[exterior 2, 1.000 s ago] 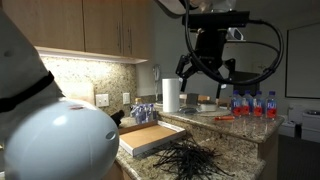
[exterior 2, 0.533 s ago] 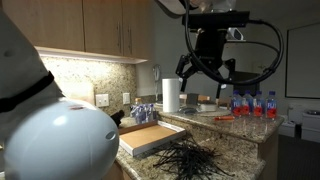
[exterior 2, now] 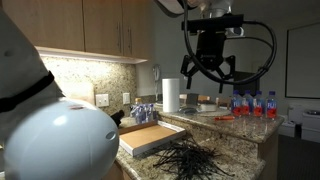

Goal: Put the zip ties on the box

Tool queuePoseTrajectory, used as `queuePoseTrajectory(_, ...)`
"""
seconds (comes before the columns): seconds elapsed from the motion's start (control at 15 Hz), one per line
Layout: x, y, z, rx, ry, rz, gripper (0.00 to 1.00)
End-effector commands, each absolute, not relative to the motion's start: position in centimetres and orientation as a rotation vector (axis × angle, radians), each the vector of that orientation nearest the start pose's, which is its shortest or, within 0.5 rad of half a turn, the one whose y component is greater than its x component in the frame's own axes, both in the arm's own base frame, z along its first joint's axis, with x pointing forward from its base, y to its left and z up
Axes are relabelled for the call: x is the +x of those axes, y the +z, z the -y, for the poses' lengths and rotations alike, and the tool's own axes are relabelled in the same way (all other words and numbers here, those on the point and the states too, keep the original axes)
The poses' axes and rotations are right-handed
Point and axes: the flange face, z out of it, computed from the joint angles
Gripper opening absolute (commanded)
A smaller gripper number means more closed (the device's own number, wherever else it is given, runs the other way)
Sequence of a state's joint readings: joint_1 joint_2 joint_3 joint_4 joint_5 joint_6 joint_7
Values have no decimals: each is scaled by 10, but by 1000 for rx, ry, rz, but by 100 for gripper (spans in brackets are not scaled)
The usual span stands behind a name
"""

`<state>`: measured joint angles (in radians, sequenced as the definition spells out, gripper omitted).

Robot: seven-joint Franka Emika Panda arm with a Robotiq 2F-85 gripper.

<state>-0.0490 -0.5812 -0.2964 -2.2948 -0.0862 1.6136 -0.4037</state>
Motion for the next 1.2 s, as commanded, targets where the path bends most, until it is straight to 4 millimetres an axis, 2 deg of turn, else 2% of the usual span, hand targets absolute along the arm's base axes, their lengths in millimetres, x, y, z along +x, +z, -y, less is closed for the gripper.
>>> queuePoseTrajectory(0.0, 381, 562, 131, -3084, -105, 100, 100)
queuePoseTrajectory(0.13, 409, 562, 116, -3123, -168, 158, 100)
queuePoseTrajectory(0.27, 438, 553, 100, -3140, -170, 256, 100)
queuePoseTrajectory(0.33, 455, 539, 92, -3153, -150, 302, 100)
queuePoseTrajectory(0.53, 482, 504, 82, -3154, -77, 369, 100)
queuePoseTrajectory(0.73, 487, 467, 79, -3177, 51, 435, 100)
queuePoseTrajectory(0.8, 483, 478, 76, -3161, 22, 371, 100)
queuePoseTrajectory(0.93, 486, 467, 74, -3161, 58, 378, 100)
queuePoseTrajectory(1.13, 486, 473, 75, -3163, 41, 376, 100)
